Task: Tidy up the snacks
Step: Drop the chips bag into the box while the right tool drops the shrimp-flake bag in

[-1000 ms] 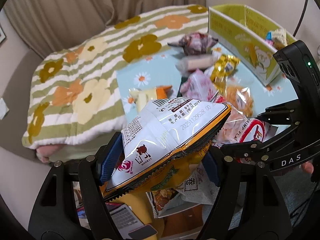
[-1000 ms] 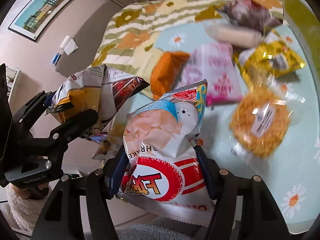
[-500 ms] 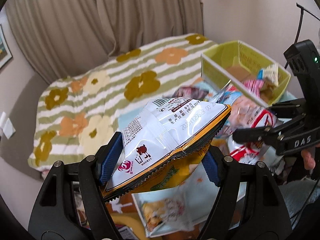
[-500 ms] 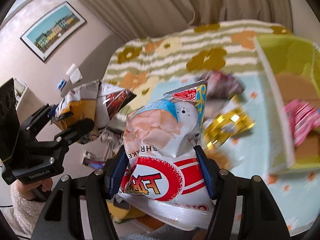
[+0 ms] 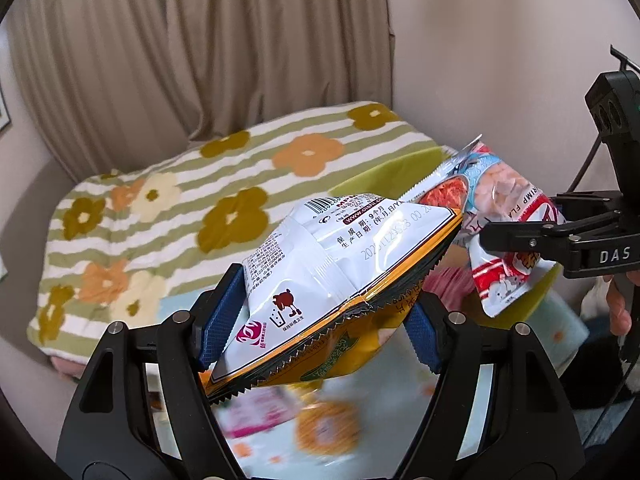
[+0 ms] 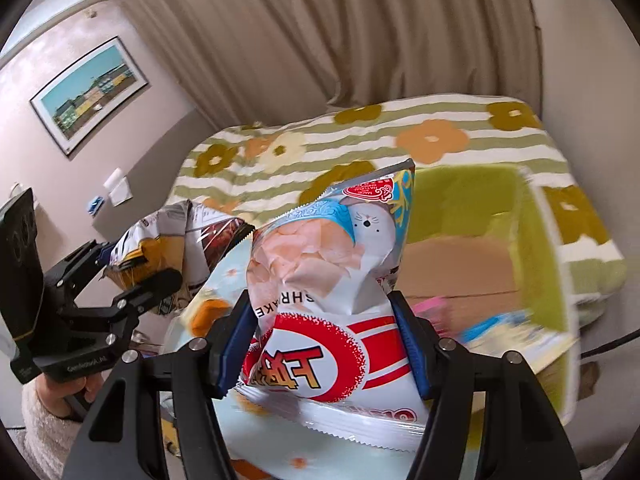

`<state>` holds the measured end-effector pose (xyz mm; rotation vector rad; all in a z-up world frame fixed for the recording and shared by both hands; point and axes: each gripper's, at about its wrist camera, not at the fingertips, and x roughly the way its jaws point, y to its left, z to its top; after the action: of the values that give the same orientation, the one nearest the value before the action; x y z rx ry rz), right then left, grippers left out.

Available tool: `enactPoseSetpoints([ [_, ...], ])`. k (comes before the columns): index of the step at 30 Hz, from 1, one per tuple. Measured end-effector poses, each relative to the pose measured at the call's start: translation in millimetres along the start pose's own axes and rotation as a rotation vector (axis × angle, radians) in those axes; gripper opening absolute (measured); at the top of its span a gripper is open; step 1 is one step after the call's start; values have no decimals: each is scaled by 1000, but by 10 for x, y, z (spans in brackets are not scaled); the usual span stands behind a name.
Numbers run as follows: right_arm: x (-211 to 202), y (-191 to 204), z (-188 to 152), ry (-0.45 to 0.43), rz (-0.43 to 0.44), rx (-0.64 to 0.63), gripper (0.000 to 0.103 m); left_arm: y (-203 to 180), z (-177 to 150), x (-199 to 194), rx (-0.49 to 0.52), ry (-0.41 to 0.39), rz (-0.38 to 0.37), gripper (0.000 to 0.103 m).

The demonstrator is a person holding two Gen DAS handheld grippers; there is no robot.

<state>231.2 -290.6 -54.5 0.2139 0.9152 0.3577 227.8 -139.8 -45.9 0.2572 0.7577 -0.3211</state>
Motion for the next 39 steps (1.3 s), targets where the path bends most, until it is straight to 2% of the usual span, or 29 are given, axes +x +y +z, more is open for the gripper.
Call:
enactPoseSetpoints([
  [9, 21, -765, 208, -7, -96, 49, 60, -505, 321, 785, -34, 82, -56, 71],
  [18, 208, -1208, 241, 35, -134, 143, 60, -844, 544, 1452, 91, 130, -80, 74],
  [19, 227, -1243, 253, 37, -136, 151, 60, -871, 560, 1506, 104, 133, -83, 79],
  [20, 243, -1271, 269, 39, -137, 158, 60, -890, 577, 1557, 113, 141, -84, 91],
  [22, 267, -1304, 288, 42, -136, 167, 60, -888, 602, 1640, 118, 155, -76, 103],
  [29, 305, -1265, 276, 58, -147, 144, 60, -765, 489, 1555, 113, 163, -67, 103],
  [39, 510, -1206, 297, 98, -169, 97, 61, -645, 356, 1455, 54, 175, -80, 103],
])
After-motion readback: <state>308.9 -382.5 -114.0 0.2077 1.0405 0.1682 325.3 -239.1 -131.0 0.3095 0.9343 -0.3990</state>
